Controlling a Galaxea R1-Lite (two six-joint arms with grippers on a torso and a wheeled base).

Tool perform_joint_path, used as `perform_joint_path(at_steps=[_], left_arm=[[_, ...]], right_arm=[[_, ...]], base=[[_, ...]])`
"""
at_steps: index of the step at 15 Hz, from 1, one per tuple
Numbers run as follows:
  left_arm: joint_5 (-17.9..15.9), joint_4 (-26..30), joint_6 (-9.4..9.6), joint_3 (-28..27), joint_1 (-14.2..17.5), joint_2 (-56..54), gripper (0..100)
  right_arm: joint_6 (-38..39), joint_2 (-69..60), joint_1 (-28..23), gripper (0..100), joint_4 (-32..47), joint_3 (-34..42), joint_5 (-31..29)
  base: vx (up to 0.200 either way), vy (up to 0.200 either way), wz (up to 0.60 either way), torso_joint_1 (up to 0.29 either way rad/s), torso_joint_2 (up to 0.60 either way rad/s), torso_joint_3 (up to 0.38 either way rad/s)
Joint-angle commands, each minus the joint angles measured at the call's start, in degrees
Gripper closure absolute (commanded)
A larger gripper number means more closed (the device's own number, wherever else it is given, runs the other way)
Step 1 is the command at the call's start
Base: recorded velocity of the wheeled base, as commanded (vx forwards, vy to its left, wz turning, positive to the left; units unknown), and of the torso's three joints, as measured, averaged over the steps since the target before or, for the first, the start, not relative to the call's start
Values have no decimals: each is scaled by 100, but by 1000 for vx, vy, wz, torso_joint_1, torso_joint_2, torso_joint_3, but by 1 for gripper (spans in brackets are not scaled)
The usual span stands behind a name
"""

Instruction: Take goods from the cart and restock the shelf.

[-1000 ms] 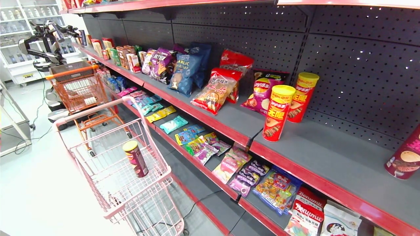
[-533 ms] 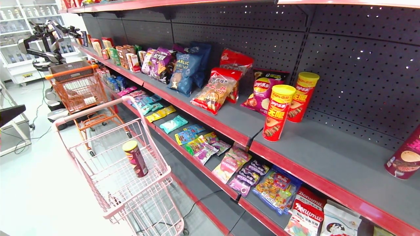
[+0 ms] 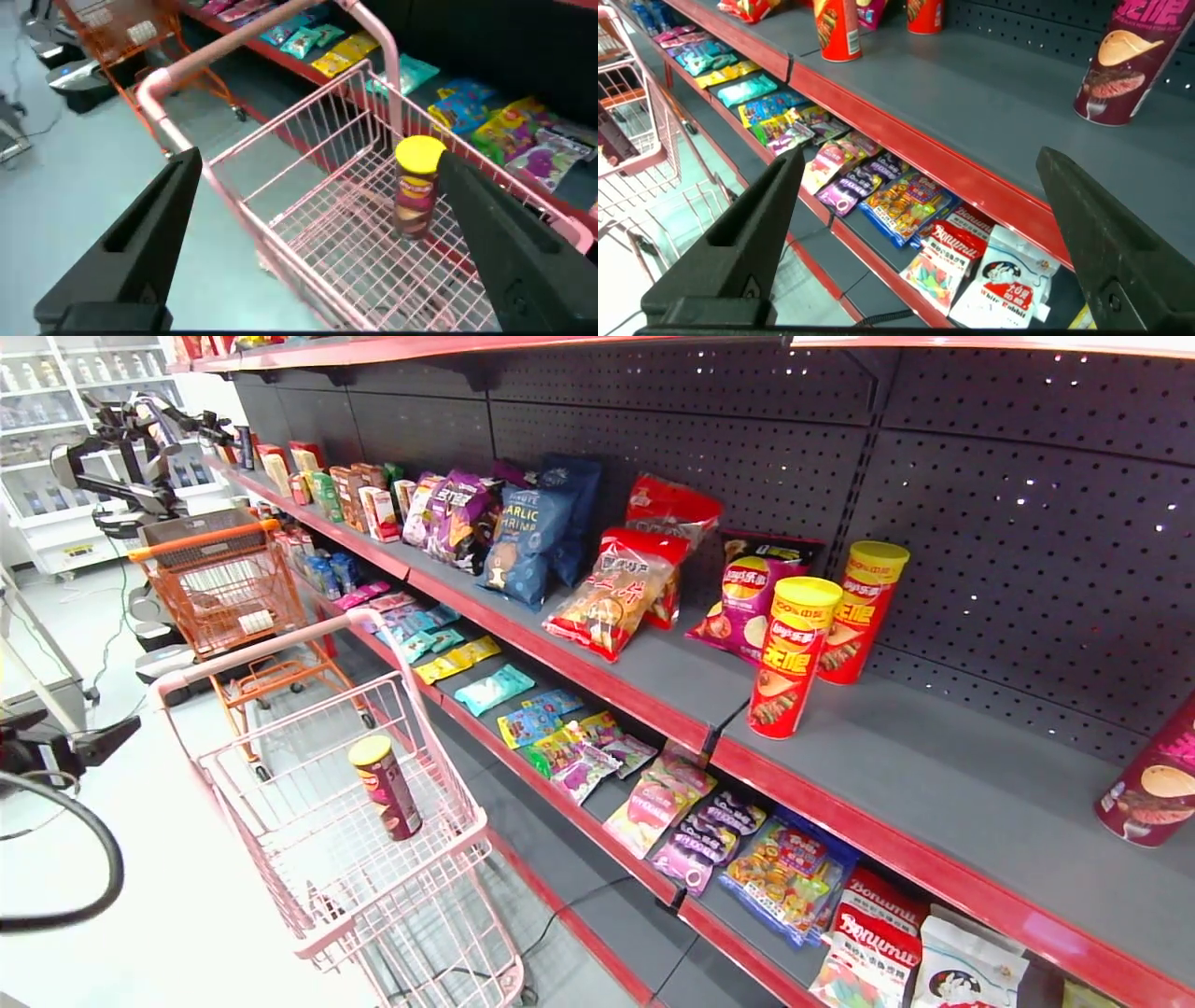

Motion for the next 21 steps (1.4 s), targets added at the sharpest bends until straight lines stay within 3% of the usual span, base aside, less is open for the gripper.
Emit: perform_joint_path(at_steps=[1, 2, 4, 6, 9, 12, 21], left_arm=[[-145, -1039, -498, -6, -832, 1466, 0], [-40, -1039, -656, -49, -1139, 1493, 0], [65, -1074, -638, -366, -1447, 1862, 0], [180, -1092, -594, -594, -1491, 2169, 0], [162, -1092, -251, -673, -1438, 2503, 0], [171, -1100, -128, -1060, -1324, 2908, 0], [206, -1048, -102, -1605, -1324, 3409, 0]], right_arm=[[-11, 7, 1, 0, -1, 1, 4], [-29, 7, 1, 0, 8, 1, 4], [-29, 7, 1, 0, -1, 1, 4], [-29, 7, 1, 0, 8, 1, 4], [-29, 7, 1, 0, -1, 1, 13], [-29, 7, 1, 0, -1, 1, 13], [-37, 7, 1, 0, -1, 1, 30]], base=[[0, 0, 0, 0, 0, 0], [0, 0, 0, 0, 0, 0], [0, 0, 0, 0, 0, 0], [0, 0, 0, 0, 0, 0], [0, 0, 0, 0, 0, 0], [0, 0, 0, 0, 0, 0], [0, 0, 0, -129, 289, 161]])
